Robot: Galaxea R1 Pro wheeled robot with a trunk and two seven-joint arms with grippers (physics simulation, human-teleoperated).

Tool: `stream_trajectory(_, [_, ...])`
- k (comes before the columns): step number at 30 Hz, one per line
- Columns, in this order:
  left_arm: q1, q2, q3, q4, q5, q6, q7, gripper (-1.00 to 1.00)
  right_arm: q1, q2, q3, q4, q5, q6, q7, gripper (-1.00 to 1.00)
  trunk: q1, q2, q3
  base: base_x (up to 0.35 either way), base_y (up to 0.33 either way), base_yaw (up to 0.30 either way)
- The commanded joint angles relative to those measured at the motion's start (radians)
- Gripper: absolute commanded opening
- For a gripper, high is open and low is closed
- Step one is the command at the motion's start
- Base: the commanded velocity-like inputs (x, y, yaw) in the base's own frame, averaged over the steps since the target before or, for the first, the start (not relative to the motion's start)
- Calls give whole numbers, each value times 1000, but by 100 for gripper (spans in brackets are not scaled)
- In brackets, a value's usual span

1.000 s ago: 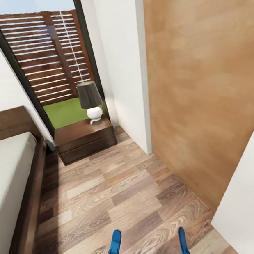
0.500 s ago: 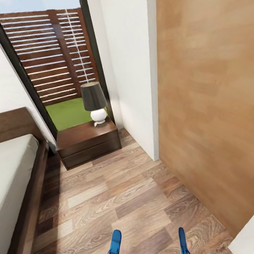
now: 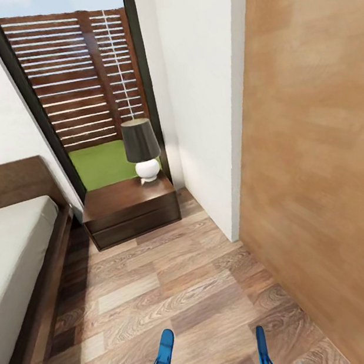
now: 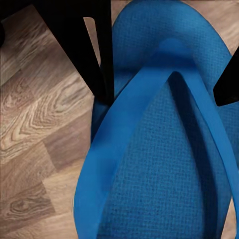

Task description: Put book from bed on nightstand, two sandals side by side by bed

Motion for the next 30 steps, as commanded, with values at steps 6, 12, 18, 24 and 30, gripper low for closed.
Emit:
stream_trajectory(6, [-1,0,-4,1,6,-4,-4,-100,0,0,-9,0,0,6,4,-100,0,0,-1,327,0,19])
stream_trajectory(12, [-1,0,-4,1,6,-4,-4,-100,0,0,-9,0,0,6,4,-100,0,0,-1,327,0,110])
stream_trajectory(18, [-1,0,-4,1,6,-4,-4,-100,0,0,-9,0,0,6,4,-100,0,0,-1,327,0,88])
stream_trajectory(24, [-1,0,-4,1,6,-4,-4,-100,0,0,-9,0,0,6,4,-100,0,0,-1,327,0,4])
stream_trajectory(30, [-1,0,-4,1,6,-5,-4,-100,0,0,-9,0,0,6,4,-100,0,0,-1,327,0,0])
